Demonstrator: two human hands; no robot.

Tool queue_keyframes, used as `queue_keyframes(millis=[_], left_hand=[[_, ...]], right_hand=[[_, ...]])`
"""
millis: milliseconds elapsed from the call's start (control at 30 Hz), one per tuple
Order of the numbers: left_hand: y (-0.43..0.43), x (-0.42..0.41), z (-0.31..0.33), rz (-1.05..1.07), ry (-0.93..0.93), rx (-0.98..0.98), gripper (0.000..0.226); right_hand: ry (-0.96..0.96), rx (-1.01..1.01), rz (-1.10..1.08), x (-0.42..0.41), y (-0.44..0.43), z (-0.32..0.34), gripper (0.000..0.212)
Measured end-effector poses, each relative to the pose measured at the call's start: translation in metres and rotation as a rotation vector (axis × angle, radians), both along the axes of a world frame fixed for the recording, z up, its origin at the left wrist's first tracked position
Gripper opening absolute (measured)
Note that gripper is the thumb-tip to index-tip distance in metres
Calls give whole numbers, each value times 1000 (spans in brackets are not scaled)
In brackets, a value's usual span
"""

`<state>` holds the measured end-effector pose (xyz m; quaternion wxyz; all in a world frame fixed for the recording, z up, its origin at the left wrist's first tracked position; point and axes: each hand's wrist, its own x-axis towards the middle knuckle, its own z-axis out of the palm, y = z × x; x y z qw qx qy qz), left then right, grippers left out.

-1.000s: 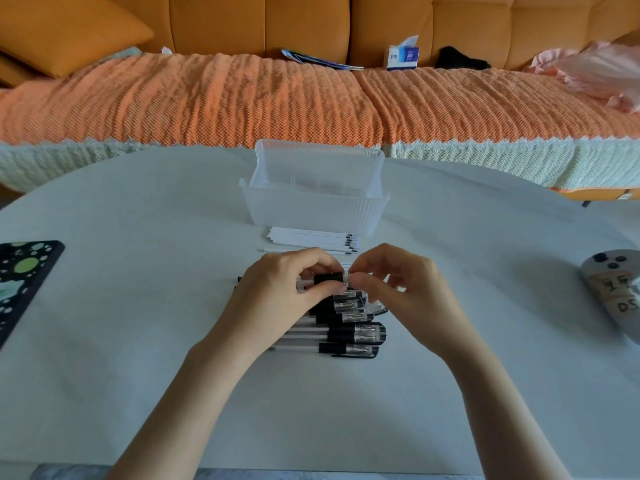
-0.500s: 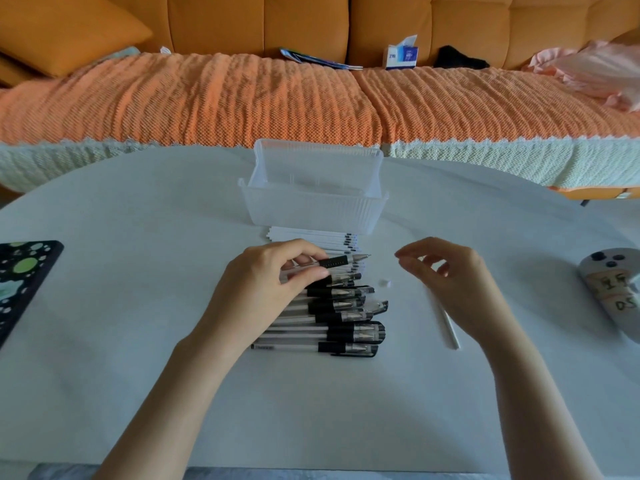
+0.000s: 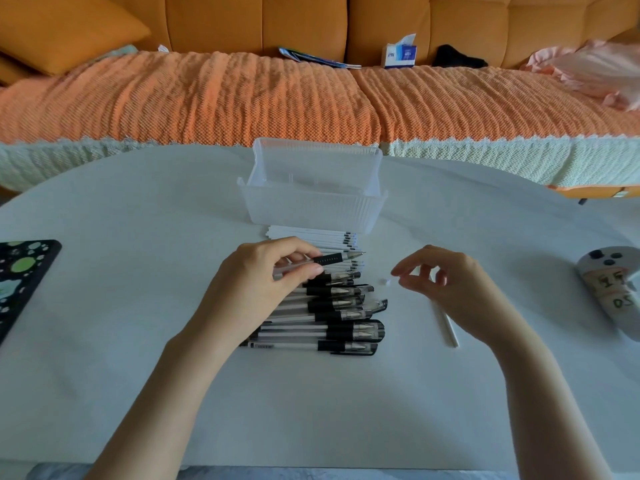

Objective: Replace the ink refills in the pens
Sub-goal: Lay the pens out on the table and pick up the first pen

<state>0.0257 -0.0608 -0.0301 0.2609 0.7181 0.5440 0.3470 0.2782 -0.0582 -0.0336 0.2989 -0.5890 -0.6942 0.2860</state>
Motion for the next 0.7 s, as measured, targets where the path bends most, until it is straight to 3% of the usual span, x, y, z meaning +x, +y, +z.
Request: queue_keyframes(millis=[233, 367, 600, 700], left_hand=[[-1, 1, 0, -10, -7, -24, 10], [-3, 0, -1, 0, 14, -21, 11], [-3, 4, -2, -20, 33, -32, 12], [-3, 4, -2, -29, 47, -30, 12]], right_hand=[[-42, -64, 162, -12, -8, -2, 19], [-82, -38, 98, -1, -4, -3, 22], [-196, -54, 196, -13, -7, -14, 12], [-125, -35, 115, -9, -6, -6, 12]])
